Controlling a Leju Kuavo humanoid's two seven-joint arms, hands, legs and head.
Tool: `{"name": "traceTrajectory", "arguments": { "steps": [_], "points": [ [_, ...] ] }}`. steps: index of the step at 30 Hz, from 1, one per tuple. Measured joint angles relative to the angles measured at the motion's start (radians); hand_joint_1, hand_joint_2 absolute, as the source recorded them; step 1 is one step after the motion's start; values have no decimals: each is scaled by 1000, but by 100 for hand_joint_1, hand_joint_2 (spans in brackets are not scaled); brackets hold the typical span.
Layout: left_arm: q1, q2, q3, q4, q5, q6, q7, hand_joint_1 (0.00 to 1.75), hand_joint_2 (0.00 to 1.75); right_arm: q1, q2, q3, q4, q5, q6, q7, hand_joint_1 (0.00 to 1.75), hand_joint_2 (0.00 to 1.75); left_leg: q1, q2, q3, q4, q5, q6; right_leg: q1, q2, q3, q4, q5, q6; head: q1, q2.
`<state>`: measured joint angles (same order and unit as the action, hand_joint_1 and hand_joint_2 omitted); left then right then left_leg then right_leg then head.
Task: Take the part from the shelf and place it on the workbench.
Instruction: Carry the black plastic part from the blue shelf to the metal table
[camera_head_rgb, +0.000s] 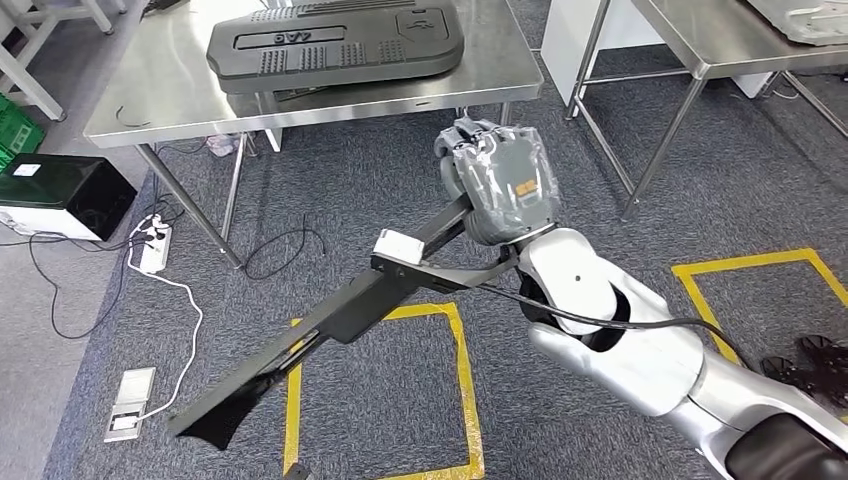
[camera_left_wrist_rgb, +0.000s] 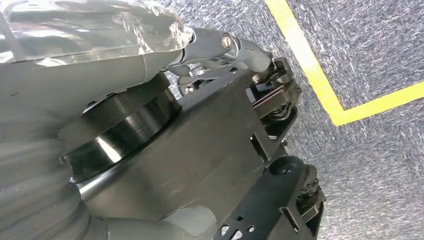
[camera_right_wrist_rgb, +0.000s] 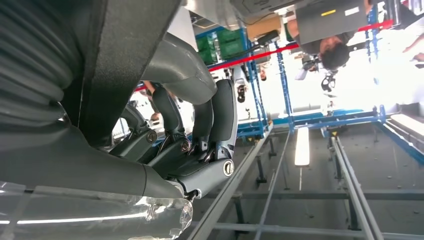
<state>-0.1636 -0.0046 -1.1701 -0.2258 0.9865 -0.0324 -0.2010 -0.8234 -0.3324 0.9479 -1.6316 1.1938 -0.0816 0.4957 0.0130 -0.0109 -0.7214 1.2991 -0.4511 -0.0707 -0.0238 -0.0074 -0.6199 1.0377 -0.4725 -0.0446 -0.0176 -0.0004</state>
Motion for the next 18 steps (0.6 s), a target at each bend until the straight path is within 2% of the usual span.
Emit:
{"name": "traceTrajectory", "arguments": {
  "steps": [1, 2, 4, 5, 7, 9, 11, 13, 14, 15, 16, 18],
  "points": [
    [0, 0, 0, 0, 0, 0, 0, 0, 175, 0, 0, 0, 0, 0, 0, 0, 175, 175, 1, 1, 18, -45, 35, 1, -1, 0, 4, 0, -2, 2, -5, 0],
    [0, 1, 0, 0, 0, 0, 0, 0, 175, 0, 0, 0, 0, 0, 0, 0, 175, 175, 1, 3, 48, -116, 78, 3, -1, 0, 8, 0, -5, 5, -11, 0],
    [1, 1, 0, 0, 0, 0, 0, 0, 175, -1, 0, 0, 0, 0, 0, 0, 175, 175, -3, 6, 100, -237, 127, 14, 0, 0, 14, -1, -9, 12, -22, 0],
    [2, 1, 0, 0, 0, 0, 0, 0, 175, -1, 0, 0, 0, 0, 0, 0, 175, 175, -7, 7, 111, -266, 132, 20, 1, -1, 14, -2, -10, 17, -24, 0],
    [2, 1, 0, 0, 0, -1, 0, 0, 175, -1, 0, 0, 0, 0, 0, 0, 175, 175, -11, 7, 111, -277, 129, 34, 1, -4, 17, -7, -10, 28, -24, 0],
    [4, 0, 0, 0, 0, -1, 0, 0, 175, -1, 0, 0, 0, 0, 0, 0, 175, 175, -8, 5, 119, -291, 134, 48, 0, -7, 17, 4, -21, 37, -18, 0],
    [6, 0, 0, 0, 0, -2, 0, 0, 175, -3, -1, -1, 0, -1, 0, 0, 175, 175, -6, 4, 128, -303, 140, 60, 2, -3, -17, 82, -65, 40, -5, 0],
    [6, 0, 0, 0, 0, -2, 0, 0, 175, -1, -1, 0, 0, -3, -1, 0, 175, 175, -11, 3, 129, -303, 138, 68, 3, 2, -84, 210, -118, 38, 7, 0],
    [7, 0, 0, 0, 0, -2, 0, 0, 175, 1, -1, 0, 1, -4, -1, 0, 175, 175, -13, 2, 129, -301, 135, 71, 3, 3, -110, 256, -127, 38, 12, 0],
    [7, 0, 0, 0, -1, -2, 0, 0, 175, 2, -1, 1, 2, -6, -1, 0, 175, 175, -14, 1, 129, -297, 132, 72, 3, 4, -121, 267, -118, 37, 15, 0],
    [7, 0, 0, 0, -1, -2, 0, 0, 175, 3, -1, 1, 2, -7, -1, 0, 175, 175, -14, -1, 129, -292, 128, 72, 3, 4, -113, 240, -90, 36, 19, 0],
    [7, -1, 0, 0, -1, -2, 0, 0, 175, 1, -1, 1, 4, -9, -2, 0, 175, 175, -14, -4, 128, -276, 114, 65, 3, 4, -63, 122, -23, 33, 29, 0]
  ]
}}
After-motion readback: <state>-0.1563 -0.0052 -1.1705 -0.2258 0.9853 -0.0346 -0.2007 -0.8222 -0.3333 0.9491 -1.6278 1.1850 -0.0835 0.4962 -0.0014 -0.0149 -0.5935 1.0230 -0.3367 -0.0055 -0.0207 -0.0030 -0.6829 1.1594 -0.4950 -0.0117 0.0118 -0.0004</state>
